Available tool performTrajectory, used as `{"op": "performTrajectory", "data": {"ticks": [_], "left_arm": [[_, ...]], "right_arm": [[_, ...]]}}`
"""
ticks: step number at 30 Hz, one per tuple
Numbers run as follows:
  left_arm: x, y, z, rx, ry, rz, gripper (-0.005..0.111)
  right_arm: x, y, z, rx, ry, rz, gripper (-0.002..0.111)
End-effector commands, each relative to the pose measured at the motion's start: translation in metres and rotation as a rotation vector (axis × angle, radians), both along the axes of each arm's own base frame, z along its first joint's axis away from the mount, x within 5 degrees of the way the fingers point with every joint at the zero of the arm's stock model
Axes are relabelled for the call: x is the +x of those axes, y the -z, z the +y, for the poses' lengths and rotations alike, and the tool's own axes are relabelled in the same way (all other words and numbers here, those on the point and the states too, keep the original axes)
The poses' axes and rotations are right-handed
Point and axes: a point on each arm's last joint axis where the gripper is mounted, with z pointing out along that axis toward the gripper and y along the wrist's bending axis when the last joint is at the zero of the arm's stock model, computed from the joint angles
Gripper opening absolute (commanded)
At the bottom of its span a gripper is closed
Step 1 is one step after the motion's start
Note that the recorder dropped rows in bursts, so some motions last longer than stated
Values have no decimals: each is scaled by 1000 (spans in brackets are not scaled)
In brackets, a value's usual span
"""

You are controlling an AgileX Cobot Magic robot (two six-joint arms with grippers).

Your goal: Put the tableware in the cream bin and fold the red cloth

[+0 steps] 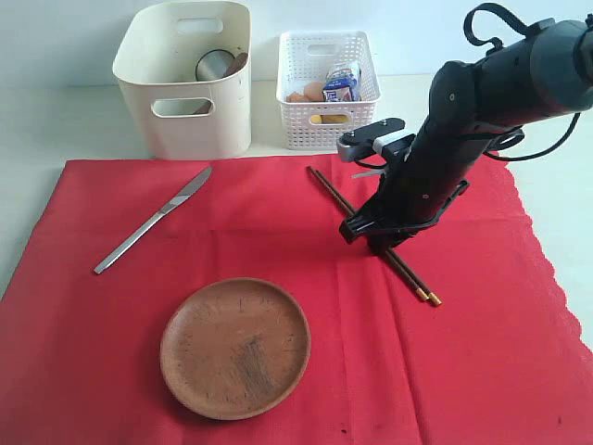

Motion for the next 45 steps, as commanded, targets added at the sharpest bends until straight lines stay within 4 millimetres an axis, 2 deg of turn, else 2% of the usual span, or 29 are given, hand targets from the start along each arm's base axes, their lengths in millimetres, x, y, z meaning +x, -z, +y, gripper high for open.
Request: {"op": "performTrajectory", "data": {"ticks": [1,4,7,13,23,28,30,34,40,45], "left_arm": [[-1,0,0,-8,0,-6,3],[-1,0,0,-8,0,-6,3],[-1,0,0,-8,0,-6,3],[-1,0,0,-8,0,-6,3],[-1,0,0,-8,0,-6,3],[-1,0,0,-8,0,-6,3],[-1,0,0,-8,0,-6,3],[-1,0,0,-8,0,-6,3],[-1,0,0,-8,0,-6,3],[-1,0,0,-8,0,-6,3]], "right_arm": [[-2,5,-1,-18,-19,12,27],[-2,5,-2,-31,-30,13,18],[-2,5,-2,-32,-28,13,0],[-5,-2,-3,-36,-39,26,0],[-8,-54,-5,30,-41,-81,0],[-13,-46,-3,-16,-75,-49,0],[-15,-39,3,-66,-94,-67,3],[-16,-28,15,-120,-98,-127,17],[-14,-16,16,-143,-41,-133,46],[-14,1,16,-168,-48,-99,45]]}}
